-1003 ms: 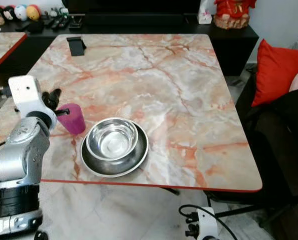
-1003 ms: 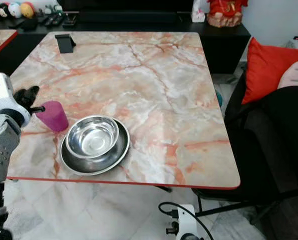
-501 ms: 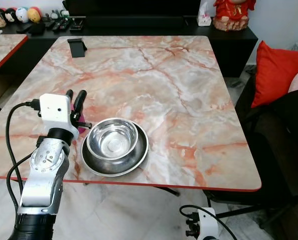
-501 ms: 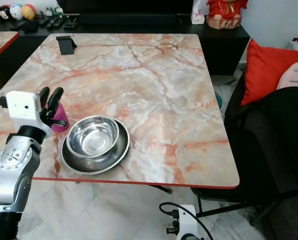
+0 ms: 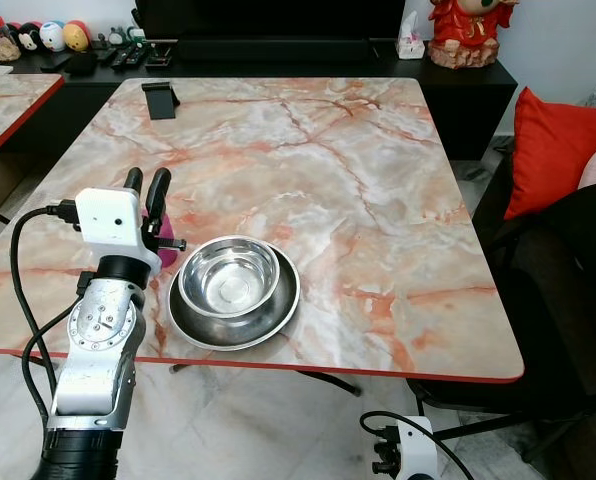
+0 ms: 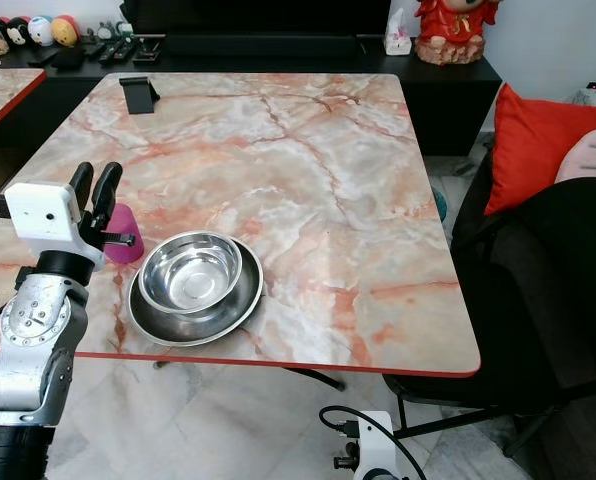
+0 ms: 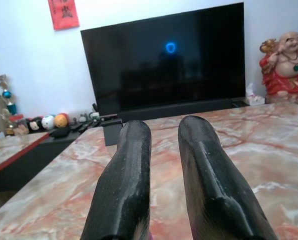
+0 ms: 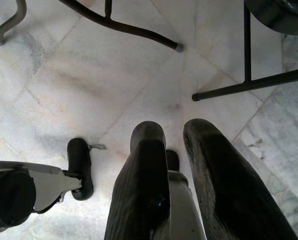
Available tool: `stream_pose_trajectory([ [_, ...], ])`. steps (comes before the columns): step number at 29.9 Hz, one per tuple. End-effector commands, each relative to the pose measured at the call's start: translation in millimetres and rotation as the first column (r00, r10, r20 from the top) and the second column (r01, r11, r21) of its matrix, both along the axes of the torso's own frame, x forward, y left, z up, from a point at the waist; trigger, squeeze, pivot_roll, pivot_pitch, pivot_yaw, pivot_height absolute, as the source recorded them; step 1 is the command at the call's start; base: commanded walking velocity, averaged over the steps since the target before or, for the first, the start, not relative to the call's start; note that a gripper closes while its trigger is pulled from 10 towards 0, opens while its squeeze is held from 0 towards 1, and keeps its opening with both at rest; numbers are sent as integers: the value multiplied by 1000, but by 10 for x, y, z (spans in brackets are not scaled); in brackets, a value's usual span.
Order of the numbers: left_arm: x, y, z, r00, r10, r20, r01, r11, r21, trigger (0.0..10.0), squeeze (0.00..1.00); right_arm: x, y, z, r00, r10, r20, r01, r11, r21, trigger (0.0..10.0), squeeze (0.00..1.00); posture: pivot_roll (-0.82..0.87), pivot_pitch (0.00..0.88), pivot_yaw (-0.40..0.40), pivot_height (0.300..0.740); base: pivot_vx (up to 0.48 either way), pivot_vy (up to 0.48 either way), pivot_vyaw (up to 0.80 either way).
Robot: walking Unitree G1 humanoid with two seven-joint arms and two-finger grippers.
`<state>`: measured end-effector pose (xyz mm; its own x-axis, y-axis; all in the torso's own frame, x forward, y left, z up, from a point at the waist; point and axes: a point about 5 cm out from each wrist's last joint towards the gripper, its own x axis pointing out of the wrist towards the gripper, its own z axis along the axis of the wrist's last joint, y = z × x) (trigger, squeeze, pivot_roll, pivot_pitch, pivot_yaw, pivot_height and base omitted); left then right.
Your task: Setting the table
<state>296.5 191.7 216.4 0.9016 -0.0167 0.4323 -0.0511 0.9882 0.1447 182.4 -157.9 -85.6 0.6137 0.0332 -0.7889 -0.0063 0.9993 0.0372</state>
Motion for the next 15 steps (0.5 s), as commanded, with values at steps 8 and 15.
stream_pose_trajectory([
  [8,0,144,23,999,46,13,-46,999,10,10000,0,-14,8,-9,1000,7,-11,-7,1000,8,10000,0,30,84,28,740,0,307,0],
  [15,-19,143,24,999,51,16,-51,999,8,10000,0,-17,5,-10,1000,-6,-10,6,1000,11,10000,0,35,86,27,740,0,327,0],
])
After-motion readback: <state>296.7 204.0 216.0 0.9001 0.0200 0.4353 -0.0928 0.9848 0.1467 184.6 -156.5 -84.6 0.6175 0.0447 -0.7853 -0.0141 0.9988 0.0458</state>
